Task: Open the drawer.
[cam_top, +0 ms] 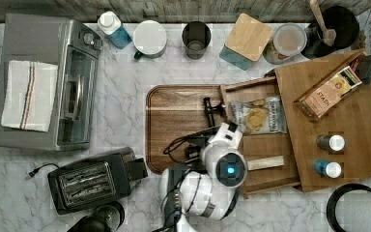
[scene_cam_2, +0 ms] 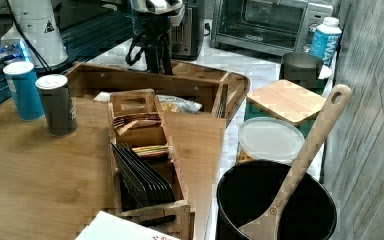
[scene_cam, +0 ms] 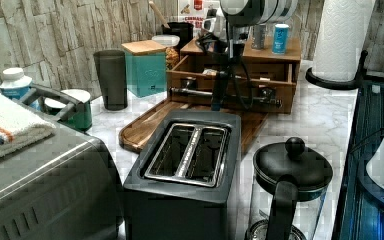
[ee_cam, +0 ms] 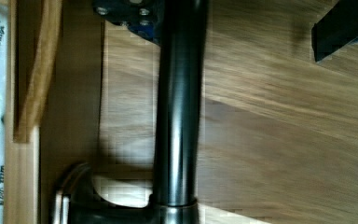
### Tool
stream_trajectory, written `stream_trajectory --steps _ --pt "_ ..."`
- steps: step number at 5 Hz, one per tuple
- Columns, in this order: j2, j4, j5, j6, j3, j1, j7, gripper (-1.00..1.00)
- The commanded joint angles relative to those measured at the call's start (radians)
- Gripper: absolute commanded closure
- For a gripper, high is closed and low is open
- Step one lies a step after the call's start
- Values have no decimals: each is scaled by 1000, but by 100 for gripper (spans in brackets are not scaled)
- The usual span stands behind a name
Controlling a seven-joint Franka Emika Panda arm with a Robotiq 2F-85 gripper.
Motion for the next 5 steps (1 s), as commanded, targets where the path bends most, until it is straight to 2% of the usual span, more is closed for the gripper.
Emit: stream_trajectory --steps 1,5 --pt "-52 -50 -84 -81 128 192 129 -100" --pt "-52 -50 -84 -81 144 175 128 -100"
